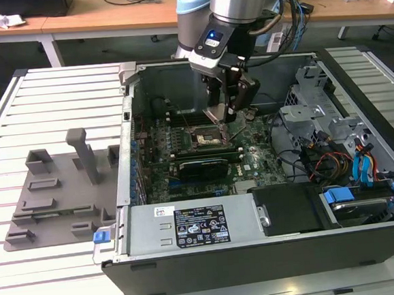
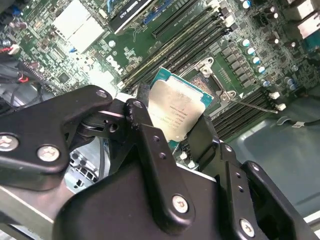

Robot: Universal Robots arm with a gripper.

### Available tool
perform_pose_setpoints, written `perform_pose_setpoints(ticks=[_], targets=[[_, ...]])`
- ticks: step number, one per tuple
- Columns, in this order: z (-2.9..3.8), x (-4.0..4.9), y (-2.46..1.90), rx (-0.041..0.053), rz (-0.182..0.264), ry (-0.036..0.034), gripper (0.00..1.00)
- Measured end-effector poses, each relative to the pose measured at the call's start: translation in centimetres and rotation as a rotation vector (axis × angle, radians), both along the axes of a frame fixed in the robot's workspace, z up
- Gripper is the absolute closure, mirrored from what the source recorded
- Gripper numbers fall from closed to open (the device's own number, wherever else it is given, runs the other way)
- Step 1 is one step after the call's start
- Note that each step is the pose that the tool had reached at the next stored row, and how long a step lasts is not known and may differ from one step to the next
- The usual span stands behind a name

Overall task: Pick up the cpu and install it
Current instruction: 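Place the cpu into insertion slot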

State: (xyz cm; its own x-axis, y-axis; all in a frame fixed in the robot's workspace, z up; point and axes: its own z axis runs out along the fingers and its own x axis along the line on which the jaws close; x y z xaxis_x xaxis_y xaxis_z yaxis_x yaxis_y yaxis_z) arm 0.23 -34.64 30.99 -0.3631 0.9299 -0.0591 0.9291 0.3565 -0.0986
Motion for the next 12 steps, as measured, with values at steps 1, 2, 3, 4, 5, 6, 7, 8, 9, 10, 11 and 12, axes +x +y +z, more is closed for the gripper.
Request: perform_pose_setpoints(ticks=[1, 2, 3, 4, 5, 6, 7, 8, 9, 10, 11, 12], targets=[[-0.01, 0.0, 0.0, -0.0003, -0.017, 0.0, 0.45], [-0.02, 0.0, 0.0, -0.0008, -0.034, -0.0001, 0.45], [-0.02, 0.0, 0.0, -0.0011, -0.04, 0.0, 0.45], [-0.02, 0.0, 0.0, -0.0015, -0.046, 0.0, 0.45], [-0.02, 0.0, 0.0, -0.0024, -0.06, 0.0, 0.45], [-0.02, 0.0, 0.0, -0.0031, -0.076, 0.0, 0.45], [-0.03, 0.0, 0.0, -0.0037, -0.086, 0.0, 0.45], [-0.03, 0.0, 0.0, -0.0041, -0.091, -0.0001, 0.45], [-0.03, 0.0, 0.0, -0.0045, -0.096, 0.0, 0.45], [-0.03, 0.0, 0.0, -0.0051, -0.103, -0.0001, 0.45], [-0.03, 0.0, 0.0, -0.0054, -0.109, -0.0001, 0.45], [-0.03, 0.0, 0.0, -0.0061, -0.115, -0.0001, 0.45]])
